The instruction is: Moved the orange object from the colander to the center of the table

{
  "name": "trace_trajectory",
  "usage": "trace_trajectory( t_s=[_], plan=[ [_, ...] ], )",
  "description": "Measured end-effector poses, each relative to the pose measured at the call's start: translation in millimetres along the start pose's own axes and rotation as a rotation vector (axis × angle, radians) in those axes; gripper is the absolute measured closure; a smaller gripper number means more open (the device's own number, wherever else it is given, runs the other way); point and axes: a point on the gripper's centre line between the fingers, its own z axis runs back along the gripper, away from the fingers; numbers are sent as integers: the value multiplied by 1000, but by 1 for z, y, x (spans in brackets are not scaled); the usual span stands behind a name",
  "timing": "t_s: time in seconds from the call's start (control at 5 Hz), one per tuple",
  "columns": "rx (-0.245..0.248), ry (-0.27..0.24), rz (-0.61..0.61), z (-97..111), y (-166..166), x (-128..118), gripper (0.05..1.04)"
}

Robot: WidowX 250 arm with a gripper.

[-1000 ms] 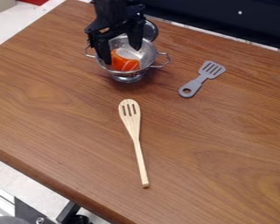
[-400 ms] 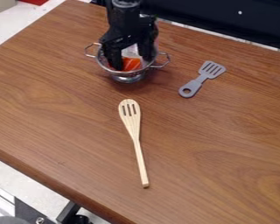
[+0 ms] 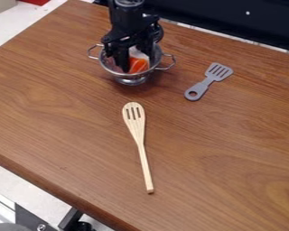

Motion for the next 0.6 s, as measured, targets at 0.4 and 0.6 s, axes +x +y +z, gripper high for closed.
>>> trace_trajectory(
  t_s=[0.4,0.6],
  plan=[
    [19,68,32,8,7,0,483],
    [-8,56,79,30,8,1,483]
  ],
)
